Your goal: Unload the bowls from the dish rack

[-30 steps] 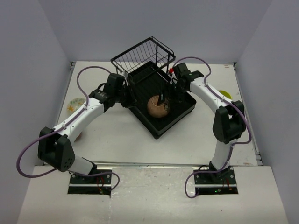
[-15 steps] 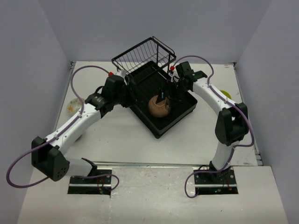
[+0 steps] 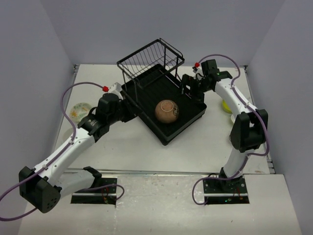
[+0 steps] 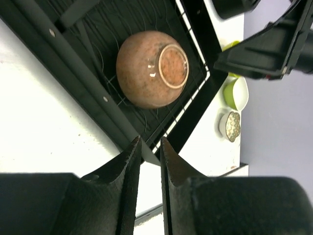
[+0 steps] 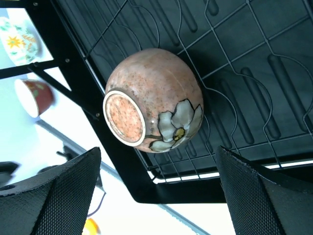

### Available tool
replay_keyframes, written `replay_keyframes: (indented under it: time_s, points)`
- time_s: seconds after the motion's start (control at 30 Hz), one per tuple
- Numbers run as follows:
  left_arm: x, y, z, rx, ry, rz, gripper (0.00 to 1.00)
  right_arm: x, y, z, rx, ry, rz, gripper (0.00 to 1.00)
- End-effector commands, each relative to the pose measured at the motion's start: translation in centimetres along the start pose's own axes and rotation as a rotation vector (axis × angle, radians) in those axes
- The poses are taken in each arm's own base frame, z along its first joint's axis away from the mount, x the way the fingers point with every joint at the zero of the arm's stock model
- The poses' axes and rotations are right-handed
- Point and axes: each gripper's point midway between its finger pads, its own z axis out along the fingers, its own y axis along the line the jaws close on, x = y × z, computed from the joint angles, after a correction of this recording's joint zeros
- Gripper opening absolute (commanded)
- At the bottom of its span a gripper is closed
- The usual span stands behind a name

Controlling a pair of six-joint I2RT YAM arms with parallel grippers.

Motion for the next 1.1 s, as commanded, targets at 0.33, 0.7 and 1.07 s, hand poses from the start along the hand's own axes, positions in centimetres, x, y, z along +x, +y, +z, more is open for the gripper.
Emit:
replay_keyframes:
  time_s: [0.33,0.7,1.07]
  points:
    - [0.4,-3.1,-0.1,0.303,-0.127,-0.003,0.19,0.4,1.0,2.7,-0.205,0.064,-0.029,0.99]
    - [0.8,-3.2,2.4,0.305,-0.15,-0.016,0.35,1.7,-2.0,5.5,-0.127,0.111,-0.024,0.99]
    - [0.8,-3.6,3.5,0.284,-0.151,0.001,0.59,1.9,-2.0,7.7,-0.147,0.124,-0.026,0.99]
